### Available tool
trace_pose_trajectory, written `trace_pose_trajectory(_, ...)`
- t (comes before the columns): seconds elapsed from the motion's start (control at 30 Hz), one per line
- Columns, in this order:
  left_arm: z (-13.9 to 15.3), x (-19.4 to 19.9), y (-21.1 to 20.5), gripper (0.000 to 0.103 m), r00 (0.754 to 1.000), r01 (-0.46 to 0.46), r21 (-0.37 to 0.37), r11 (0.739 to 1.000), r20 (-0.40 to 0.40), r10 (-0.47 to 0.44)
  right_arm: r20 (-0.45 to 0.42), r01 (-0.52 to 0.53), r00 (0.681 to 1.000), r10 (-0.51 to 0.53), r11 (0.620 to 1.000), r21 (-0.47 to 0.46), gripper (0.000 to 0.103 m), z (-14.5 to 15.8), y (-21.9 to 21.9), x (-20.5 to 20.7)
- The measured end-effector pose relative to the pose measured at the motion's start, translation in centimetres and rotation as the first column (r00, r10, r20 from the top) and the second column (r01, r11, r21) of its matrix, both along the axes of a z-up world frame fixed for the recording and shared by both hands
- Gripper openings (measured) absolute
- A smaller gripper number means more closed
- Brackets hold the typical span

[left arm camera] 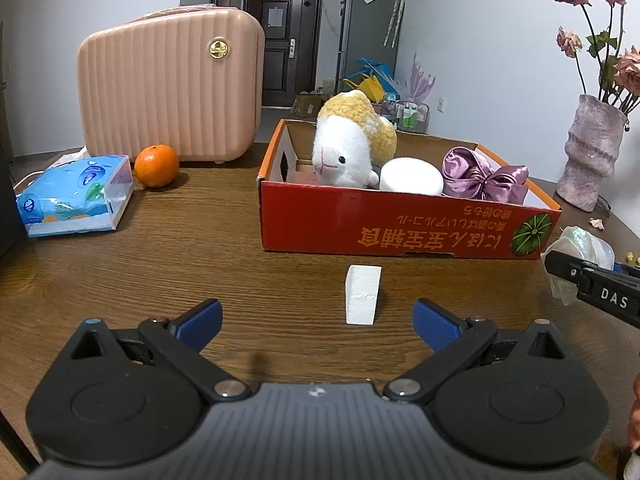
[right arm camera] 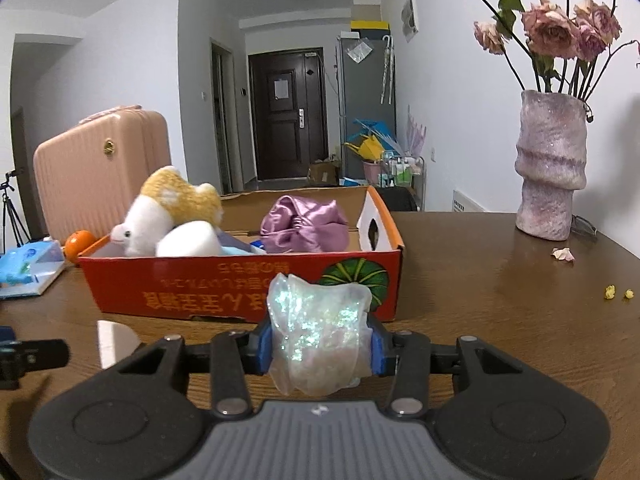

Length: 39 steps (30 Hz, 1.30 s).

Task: Organize soft objects
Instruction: 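Grasp the white foam wedge with the left tool while the right tool holds the bag, then carry the white foam wedge and plastic bag with both tools over the box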

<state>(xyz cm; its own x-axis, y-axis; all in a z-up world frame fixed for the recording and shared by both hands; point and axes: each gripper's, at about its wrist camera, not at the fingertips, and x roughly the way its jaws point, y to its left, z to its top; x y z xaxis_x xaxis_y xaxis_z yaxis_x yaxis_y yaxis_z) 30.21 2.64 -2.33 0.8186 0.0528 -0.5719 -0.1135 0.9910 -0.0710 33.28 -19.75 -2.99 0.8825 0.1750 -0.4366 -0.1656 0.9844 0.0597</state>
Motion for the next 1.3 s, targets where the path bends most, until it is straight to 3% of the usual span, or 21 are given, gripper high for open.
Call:
trace_pose_trajectory(0.57,-1.4,3.7,-1.8,0.102,1.000,0.010,0.066,0.998,-0.014,-0.009,0.002,0.036,0.999,-0.036,0.999,-0.011,0.044,-0.2,0.4,-0.8)
trace_pose_trajectory(0.73,-1.7,4.7,-2.2,0.083,0.999,0.038,0.063,0.997,-0.030,-0.036,-0.001,0.044,0.999,-0.044,0.999,-0.016,0.044,-0.3,0.4,-0.8)
trace_pose_trajectory(0.97,-2.0,5.6,-2.5,0.064,0.996,0.074,0.047,0.996,-0.046,-0.072,-0.002,0.044,0.999,-0.044,0.999,-0.021,0.044,-0.4,0.5,-0.7)
trace_pose_trajectory(1.13,-2.3,6.0,-2.5,0.039,0.993,0.095,0.026,0.995,-0.074,-0.093,-0.002,0.044,0.999,-0.044,0.999,-0.021,0.044,-0.4,0.5,-0.7)
trace_pose_trajectory(1.3,-2.2,5.9,-2.6,0.024,0.991,0.110,0.021,0.994,-0.073,-0.108,-0.001,0.045,0.999,-0.045,0.999,-0.022,0.044,-0.3,0.4,-0.7)
